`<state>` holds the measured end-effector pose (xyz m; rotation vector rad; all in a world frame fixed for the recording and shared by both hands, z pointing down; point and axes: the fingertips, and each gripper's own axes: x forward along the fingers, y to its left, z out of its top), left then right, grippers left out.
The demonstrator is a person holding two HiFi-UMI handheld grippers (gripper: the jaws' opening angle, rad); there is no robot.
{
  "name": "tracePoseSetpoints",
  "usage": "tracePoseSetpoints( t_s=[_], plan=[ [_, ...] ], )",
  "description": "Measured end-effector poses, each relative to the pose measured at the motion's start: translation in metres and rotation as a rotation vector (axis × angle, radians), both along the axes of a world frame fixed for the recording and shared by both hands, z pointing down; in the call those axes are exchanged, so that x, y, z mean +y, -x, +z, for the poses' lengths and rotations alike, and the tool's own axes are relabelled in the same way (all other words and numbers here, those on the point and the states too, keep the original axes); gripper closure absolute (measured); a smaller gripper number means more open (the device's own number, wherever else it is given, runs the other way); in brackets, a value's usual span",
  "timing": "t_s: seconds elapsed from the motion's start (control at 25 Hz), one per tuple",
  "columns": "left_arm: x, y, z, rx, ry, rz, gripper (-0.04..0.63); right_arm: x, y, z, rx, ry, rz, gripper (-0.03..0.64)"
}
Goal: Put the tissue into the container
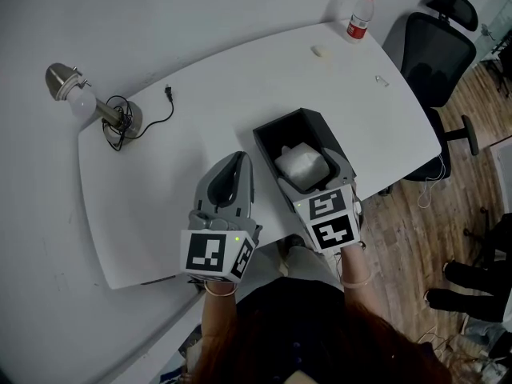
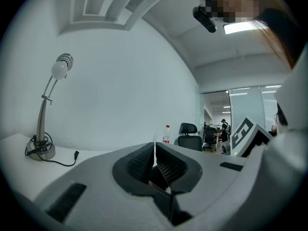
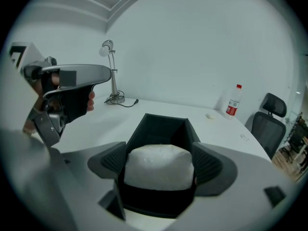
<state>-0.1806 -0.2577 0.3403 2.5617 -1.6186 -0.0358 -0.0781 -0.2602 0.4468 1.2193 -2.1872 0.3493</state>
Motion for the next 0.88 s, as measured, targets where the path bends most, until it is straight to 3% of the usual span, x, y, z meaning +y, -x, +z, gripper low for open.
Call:
tracePoseSetpoints(
  t_s=[0.44, 0.88],
  plan=[
    [0.01, -0.015, -0.004, -0.01, -0.005, 0.014, 0.561, 0.017, -0.003, -0.013, -0.058, -0.029, -0.032, 0.202],
    [0.031, -0.034, -0.011, -0.024, -0.029, -0.009, 0.561, 0.028, -0.027, -0.043, -0.126, -0.16, -0.026, 0.202]
  ],
)
